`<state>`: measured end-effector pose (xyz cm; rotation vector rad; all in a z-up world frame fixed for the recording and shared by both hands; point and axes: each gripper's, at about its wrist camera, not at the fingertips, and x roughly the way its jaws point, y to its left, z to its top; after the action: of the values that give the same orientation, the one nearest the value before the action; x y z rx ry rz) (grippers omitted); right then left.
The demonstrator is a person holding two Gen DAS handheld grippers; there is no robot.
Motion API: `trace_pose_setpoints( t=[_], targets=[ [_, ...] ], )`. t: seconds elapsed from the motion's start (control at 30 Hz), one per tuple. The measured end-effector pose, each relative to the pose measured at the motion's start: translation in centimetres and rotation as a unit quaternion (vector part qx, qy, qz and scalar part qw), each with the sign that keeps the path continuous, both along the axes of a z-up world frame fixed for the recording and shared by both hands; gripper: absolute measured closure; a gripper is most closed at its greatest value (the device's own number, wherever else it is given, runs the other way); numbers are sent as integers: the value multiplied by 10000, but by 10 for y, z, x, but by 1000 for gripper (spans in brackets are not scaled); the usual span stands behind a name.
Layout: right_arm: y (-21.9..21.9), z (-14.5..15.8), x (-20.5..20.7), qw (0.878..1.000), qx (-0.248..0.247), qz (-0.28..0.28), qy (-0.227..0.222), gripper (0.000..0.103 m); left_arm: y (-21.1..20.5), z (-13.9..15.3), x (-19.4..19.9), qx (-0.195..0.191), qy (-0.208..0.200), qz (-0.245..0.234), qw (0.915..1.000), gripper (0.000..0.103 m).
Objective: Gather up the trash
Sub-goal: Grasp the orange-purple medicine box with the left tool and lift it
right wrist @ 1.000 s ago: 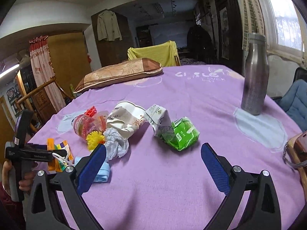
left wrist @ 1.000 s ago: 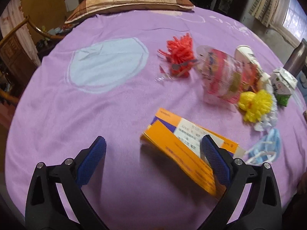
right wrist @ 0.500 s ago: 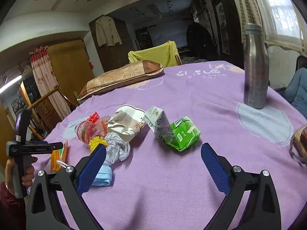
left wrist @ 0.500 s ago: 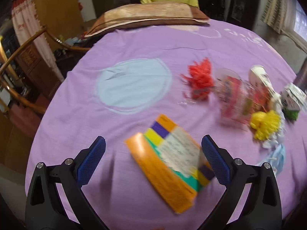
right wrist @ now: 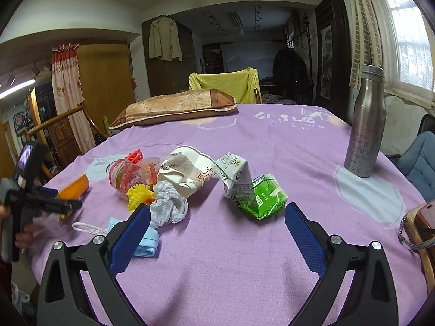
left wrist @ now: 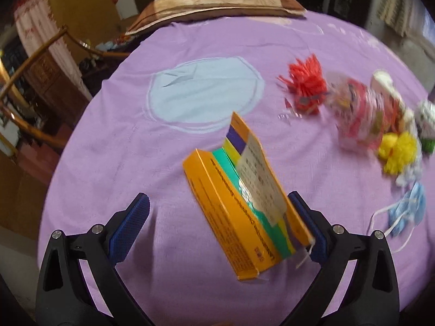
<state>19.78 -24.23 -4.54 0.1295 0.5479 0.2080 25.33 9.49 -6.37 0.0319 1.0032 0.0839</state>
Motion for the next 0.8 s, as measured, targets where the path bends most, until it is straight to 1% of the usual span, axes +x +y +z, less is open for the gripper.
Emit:
trace_pose_setpoints(
  t=[0.03, 0.07, 0.13, 0.23, 0.27, 0.4, 0.53, 0.67, 0.7, 0.8],
  targets=[
    [1, 0, 0, 10000, -38, 4, 7, 6, 0, 1, 2, -204, -32, -39, 9998, 6],
    [3, 0, 0, 10000, -82, 10, 16, 6, -3, 1, 4, -306, -38, -163, 9994, 6],
    [6, 0, 0, 9998, -194, 2, 8, 6, -13, -3, 12, -289, -6, -363, 9989, 6],
    [12, 0, -2, 9993, -364, 11, -5, 6, -21, -12, 21, -363, 191, -491, 9980, 6],
    [14, 0, -2, 9991, -434, -1, -3, 6, -22, -11, 22, -374, 148, -531, 9978, 6],
    [17, 0, -1, 9985, -549, -48, 13, 6, -16, -10, 21, -650, 42, -584, 9962, 6],
    [16, -1, 0, 9985, -533, -95, 80, 6, -17, -11, 22, -594, 8, -585, 9965, 6],
    [11, -3, 5, 9989, -407, -129, 213, 6, -15, -11, 18, -655, -14, -561, 9963, 6],
    [9, -4, 7, 9989, -334, -140, 300, 6, -15, -11, 18, -623, -6, -566, 9965, 6],
    [0, -8, 14, 9982, -133, -247, 536, 6, -23, -12, 19, -342, 58, -604, 9976, 6]
  ],
)
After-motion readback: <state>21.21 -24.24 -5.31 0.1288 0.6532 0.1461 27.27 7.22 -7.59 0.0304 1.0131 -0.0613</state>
